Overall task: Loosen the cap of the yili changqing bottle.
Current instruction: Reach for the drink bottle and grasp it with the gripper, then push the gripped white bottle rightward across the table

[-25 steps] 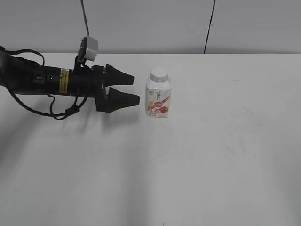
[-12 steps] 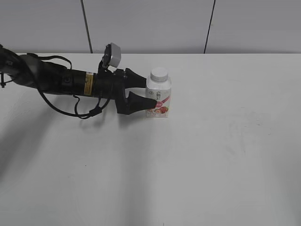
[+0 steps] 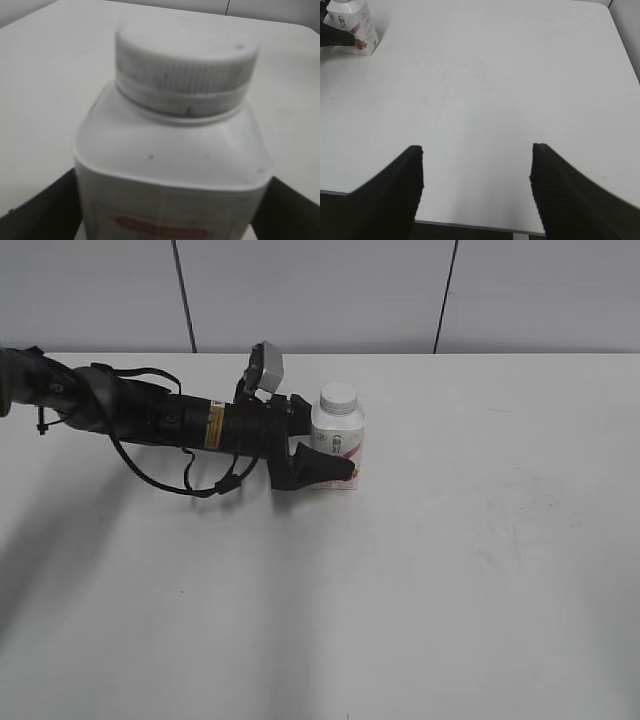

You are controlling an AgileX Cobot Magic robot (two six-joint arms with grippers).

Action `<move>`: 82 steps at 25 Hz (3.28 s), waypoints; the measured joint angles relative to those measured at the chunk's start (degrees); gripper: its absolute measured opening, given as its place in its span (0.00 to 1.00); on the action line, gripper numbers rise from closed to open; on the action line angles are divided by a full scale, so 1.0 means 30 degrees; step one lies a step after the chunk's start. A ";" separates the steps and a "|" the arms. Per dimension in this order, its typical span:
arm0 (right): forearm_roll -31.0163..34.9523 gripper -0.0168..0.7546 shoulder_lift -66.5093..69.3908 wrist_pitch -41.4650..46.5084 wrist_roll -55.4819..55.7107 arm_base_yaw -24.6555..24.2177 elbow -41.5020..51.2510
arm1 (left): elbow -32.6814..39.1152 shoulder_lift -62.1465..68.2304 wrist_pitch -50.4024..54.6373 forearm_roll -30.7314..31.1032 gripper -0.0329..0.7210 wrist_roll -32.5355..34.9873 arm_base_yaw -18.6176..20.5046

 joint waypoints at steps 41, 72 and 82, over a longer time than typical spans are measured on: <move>0.0000 0.71 0.0000 0.0000 0.0000 0.0000 0.0000 | 1.3354 -0.6201 0.0208 -0.4137 0.60 0.7404 -0.0930; 0.0000 0.71 0.0000 0.0000 0.0000 0.0000 0.0000 | 1.3353 -0.5088 -0.0843 -0.4314 0.59 0.8444 -0.0930; 0.0176 0.71 0.0000 0.0000 0.0000 0.0000 0.0000 | 1.3353 -0.5088 -0.0850 -0.4297 0.59 0.8444 -0.0930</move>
